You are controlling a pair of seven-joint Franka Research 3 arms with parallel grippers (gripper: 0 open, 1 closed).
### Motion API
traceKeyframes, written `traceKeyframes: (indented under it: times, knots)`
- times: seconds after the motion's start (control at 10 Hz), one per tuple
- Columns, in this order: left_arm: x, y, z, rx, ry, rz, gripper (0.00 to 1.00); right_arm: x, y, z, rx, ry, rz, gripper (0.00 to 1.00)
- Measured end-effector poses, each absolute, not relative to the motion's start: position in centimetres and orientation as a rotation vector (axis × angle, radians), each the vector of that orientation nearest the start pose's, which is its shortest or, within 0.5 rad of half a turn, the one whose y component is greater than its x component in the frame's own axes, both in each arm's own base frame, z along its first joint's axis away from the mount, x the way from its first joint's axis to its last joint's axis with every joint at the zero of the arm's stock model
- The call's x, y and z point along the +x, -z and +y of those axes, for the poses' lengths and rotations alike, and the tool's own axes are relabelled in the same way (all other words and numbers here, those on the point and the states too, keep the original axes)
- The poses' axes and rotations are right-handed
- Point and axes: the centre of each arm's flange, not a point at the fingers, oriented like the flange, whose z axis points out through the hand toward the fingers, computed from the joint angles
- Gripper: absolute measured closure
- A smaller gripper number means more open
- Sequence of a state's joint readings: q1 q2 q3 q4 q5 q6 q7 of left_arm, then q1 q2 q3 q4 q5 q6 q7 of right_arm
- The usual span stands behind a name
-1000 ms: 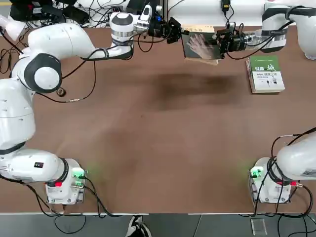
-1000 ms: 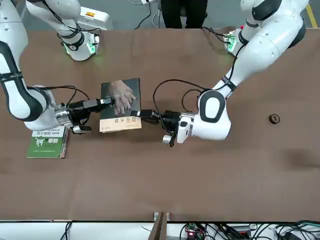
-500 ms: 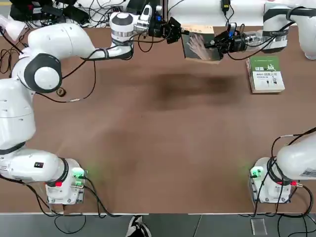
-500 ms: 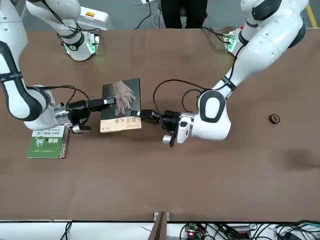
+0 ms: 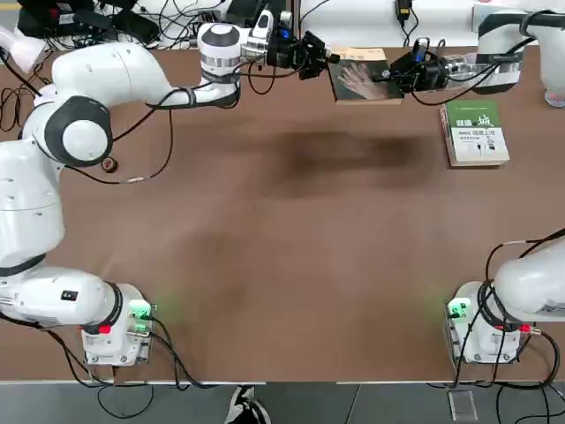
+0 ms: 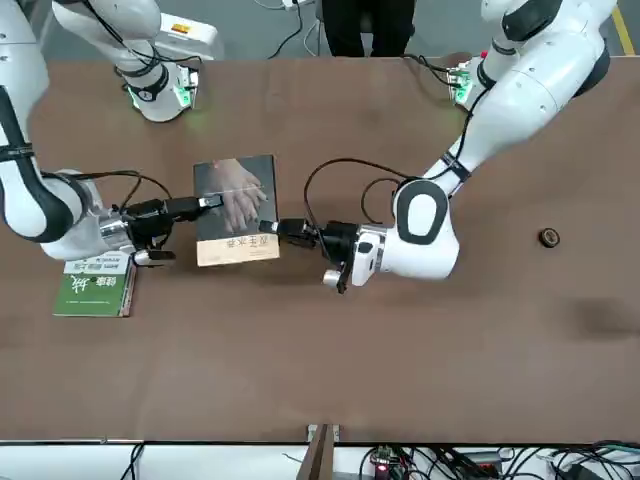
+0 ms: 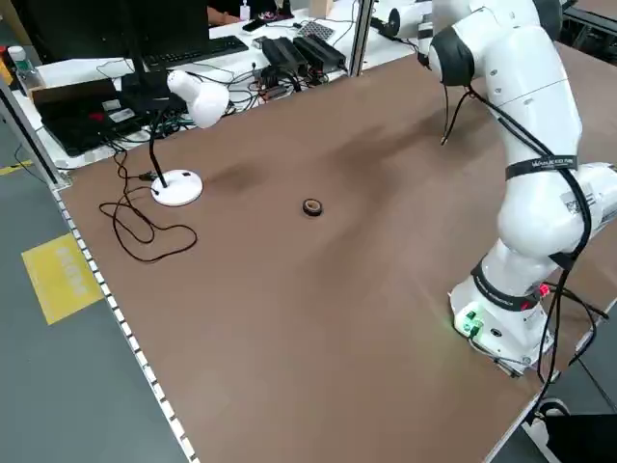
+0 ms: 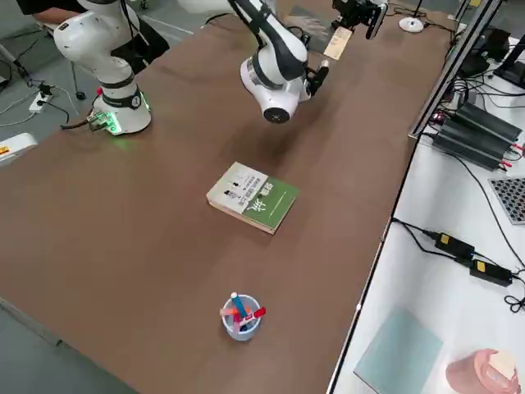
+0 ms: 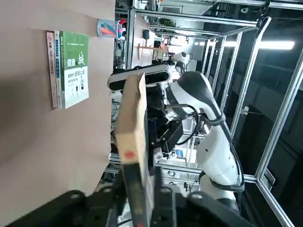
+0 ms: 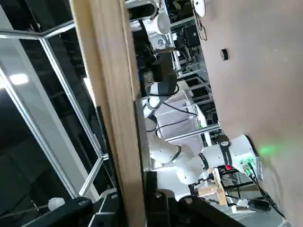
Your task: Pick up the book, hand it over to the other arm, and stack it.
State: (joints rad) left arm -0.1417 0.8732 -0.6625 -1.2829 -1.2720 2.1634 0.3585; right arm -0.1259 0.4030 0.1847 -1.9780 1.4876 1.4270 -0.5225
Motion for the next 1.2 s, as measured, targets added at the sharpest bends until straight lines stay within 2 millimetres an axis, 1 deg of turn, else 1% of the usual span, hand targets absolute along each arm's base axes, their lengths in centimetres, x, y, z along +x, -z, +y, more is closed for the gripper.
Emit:
traceKeyframes:
  times: [0.1,0.2,0.3,0.4,0.5,0.6,0.8,1.0,1.2]
  knots:
    - [61.6,-35.6,-46.3,1.613,0.241,-0.076,0.66,56.2,-32.3,13.3,-1.457,-0.383,0.059,0.84]
    - [61.8,-35.6,-46.1,1.612,0.238,-0.074,0.50,56.3,-32.3,12.4,-1.451,-0.376,0.068,0.84]
    - [61.9,-35.7,-46.0,1.612,0.235,-0.072,0.40,56.3,-32.3,11.7,-1.446,-0.371,0.074,0.84]
    - [62.0,-35.7,-45.9,1.611,0.234,-0.071,0.26,56.4,-32.3,11.2,-1.444,-0.366,0.079,0.84]
    - [62.1,-35.7,-45.9,1.611,0.232,-0.071,0.19,56.5,-32.4,10.6,-1.438,-0.364,0.081,0.84]
    - [62.1,-35.9,-45.8,1.610,0.229,-0.072,0.18,56.6,-32.7,9.8,-1.431,-0.366,0.080,0.84]
    - [62.8,-36.8,-45.3,1.643,0.167,-0.091,0.18,56.8,-33.4,6.8,-1.445,-0.374,0.070,0.84]
    - [63.7,-38.7,-44.2,1.759,0.058,-0.157,0.18,56.8,-34.0,3.4,-1.467,-0.378,0.060,0.84]
    - [64.0,-39.8,-43.4,1.879,0.008,-0.232,0.18,56.7,-34.4,0.4,-1.495,-0.376,0.055,0.84]
